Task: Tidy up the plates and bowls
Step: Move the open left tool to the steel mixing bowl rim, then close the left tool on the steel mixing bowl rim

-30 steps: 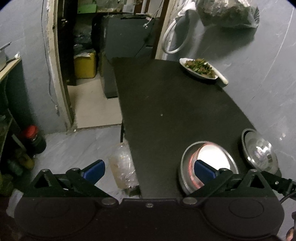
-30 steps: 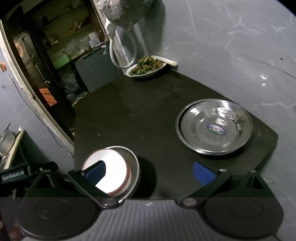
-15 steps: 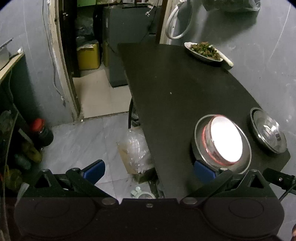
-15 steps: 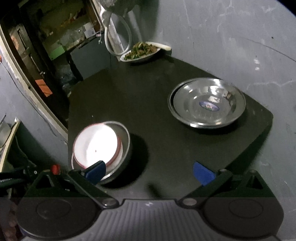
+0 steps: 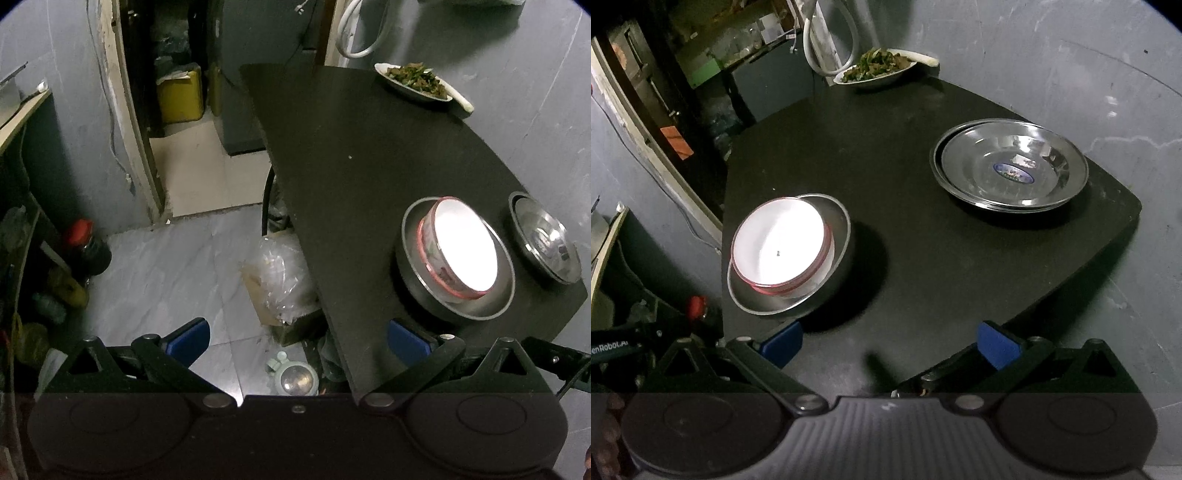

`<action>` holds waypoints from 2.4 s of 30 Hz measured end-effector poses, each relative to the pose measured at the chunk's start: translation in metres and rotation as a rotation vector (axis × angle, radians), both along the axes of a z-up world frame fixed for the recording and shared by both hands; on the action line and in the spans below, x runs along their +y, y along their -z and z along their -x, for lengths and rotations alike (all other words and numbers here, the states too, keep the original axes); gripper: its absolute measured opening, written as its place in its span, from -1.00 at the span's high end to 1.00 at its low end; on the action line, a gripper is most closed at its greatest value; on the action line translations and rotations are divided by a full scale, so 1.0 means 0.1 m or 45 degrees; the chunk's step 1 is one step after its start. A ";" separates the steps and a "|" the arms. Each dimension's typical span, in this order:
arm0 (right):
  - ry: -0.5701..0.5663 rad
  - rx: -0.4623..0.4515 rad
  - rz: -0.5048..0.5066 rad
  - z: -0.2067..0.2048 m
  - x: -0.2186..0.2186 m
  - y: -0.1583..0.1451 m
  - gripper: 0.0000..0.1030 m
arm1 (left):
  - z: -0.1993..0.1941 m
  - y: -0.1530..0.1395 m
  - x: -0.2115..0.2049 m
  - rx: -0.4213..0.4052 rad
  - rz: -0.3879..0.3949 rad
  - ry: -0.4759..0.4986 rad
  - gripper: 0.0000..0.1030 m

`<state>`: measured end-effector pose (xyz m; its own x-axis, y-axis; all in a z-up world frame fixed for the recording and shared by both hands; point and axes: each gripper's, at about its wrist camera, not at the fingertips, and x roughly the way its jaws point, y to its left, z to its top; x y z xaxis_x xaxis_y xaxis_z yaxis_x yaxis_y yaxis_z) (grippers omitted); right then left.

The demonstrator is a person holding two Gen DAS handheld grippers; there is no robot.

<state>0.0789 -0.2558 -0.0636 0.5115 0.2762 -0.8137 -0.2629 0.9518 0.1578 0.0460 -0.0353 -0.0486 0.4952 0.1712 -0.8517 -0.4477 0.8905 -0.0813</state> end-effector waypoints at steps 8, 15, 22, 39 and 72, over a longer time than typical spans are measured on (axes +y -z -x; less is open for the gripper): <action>-0.015 0.040 0.010 -0.02 0.01 0.06 -1.00 | -0.01 0.03 0.03 0.038 -0.004 -0.013 -0.98; -0.048 0.010 0.020 -0.09 -0.01 -0.01 -1.00 | -0.09 0.02 0.04 0.040 -0.011 -0.031 -0.98; -0.074 -0.018 0.013 -0.25 -0.01 -0.08 -1.00 | -0.15 -0.01 0.08 0.068 -0.020 -0.056 -0.98; -0.182 -0.002 0.022 -0.58 -0.03 -0.09 -1.00 | -0.30 0.08 0.14 0.175 -0.008 -0.095 -0.98; -0.645 -0.121 0.136 -0.92 0.17 -0.04 -0.99 | -0.75 0.02 -0.21 0.182 0.029 0.016 -0.98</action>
